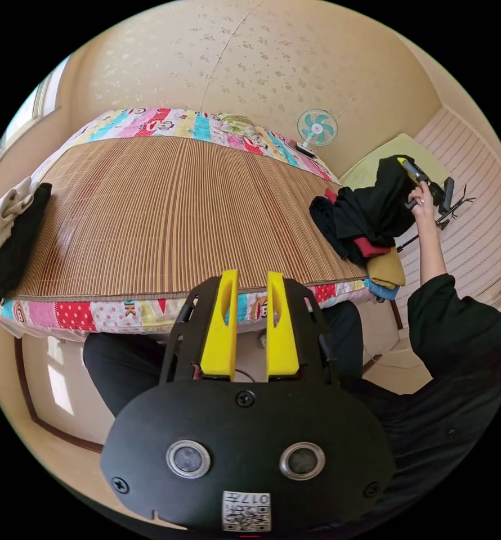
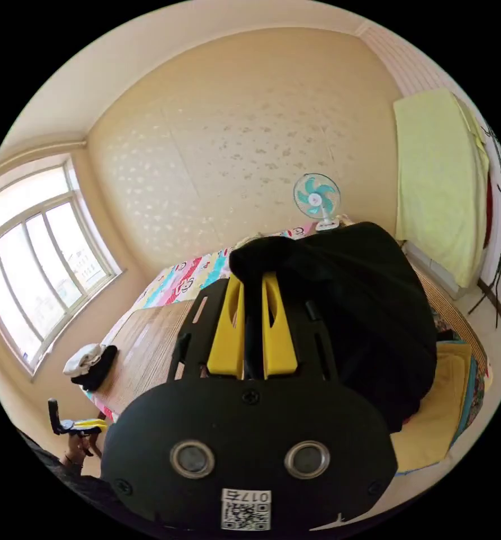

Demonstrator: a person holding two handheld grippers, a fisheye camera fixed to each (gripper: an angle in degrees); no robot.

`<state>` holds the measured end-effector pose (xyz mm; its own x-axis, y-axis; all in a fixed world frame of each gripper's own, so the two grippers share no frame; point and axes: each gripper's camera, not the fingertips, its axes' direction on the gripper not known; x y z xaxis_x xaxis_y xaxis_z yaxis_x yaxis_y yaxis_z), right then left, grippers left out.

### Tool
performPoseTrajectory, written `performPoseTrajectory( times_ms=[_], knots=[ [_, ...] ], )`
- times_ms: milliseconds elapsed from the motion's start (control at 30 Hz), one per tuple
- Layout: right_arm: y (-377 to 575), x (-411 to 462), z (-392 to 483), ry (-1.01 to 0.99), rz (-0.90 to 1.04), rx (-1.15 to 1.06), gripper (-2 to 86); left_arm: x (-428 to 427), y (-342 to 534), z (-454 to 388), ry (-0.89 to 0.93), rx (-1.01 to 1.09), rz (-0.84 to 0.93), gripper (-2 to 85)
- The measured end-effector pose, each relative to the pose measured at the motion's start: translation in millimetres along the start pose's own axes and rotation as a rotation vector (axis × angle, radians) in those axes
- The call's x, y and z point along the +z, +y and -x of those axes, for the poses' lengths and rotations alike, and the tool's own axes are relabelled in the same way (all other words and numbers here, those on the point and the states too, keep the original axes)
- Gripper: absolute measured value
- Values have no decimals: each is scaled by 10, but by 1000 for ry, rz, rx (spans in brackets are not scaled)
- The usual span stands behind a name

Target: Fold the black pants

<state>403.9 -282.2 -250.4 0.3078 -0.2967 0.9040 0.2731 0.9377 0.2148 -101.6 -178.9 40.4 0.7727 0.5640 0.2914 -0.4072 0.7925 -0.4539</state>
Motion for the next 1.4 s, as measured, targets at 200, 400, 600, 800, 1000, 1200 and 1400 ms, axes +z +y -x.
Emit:
performPoseTrajectory(
  times_ms=[200, 400, 600, 800, 1000, 1200, 1400],
  knots=[
    [1113, 1144, 2086, -103, 342, -418, 56, -82, 64, 251, -12, -60, -34, 90],
    [3179, 2241, 2521, -175, 779, -281, 44, 12, 106, 582, -4, -125, -8, 99],
    [3344, 2094, 2708, -386, 806, -341, 42, 358, -181, 613, 50, -85, 21, 117],
    [3369, 2230, 2965, -358, 845, -524, 50, 1278, -1155, 223, 82, 77, 100, 145],
    [3224, 2249, 2589, -396, 847, -292, 43, 1493, -1931, 740, -209, 9, -2, 136],
    [3020, 2033, 2219, -300, 844, -270, 42, 2370, -2045, 1666, -1, -120, 424, 91],
    [2404, 1751, 1822, 34, 873, -100, 63, 1594, -1432, 1084, 391, -49, 66, 51]
  ],
)
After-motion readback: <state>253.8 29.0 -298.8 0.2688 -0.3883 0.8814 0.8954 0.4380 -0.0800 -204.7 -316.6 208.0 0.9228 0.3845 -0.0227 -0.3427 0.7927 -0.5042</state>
